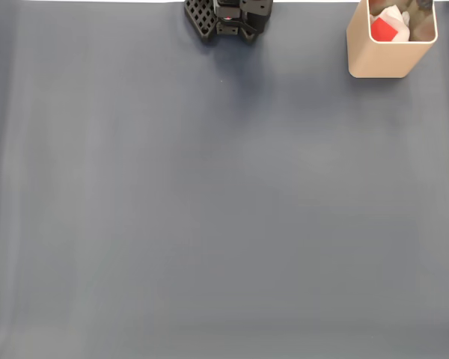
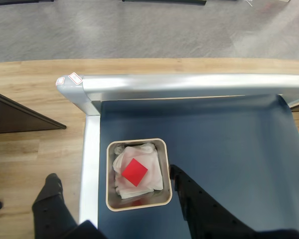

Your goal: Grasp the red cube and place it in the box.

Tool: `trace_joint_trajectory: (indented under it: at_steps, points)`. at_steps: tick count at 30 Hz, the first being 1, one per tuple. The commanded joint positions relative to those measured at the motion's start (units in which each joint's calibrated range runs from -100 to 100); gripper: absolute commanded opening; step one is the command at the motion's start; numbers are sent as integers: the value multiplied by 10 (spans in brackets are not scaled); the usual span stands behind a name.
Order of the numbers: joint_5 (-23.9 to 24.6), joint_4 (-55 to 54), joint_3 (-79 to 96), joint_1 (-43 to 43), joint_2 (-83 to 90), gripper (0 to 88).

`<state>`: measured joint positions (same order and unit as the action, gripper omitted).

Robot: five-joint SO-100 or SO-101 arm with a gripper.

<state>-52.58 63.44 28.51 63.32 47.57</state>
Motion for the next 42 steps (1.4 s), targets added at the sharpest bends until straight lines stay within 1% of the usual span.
trace_joint_trajectory:
  at_steps: [1,7,10,13,20,22,31,42]
  points:
    - [2,-3,-5,3,17,490]
    - [2,-11,-2,3,19,481]
    - [-5,-11,1,2,19,439]
    - [-13,-9,1,-5,19,338]
    - [-12,-11,-4,-45,17,48]
    - [-18,-11,-5,-61,19,5]
    - [-17,-21,-22,-159,6,1]
    - [-15,-74,-25,-325,-12,1]
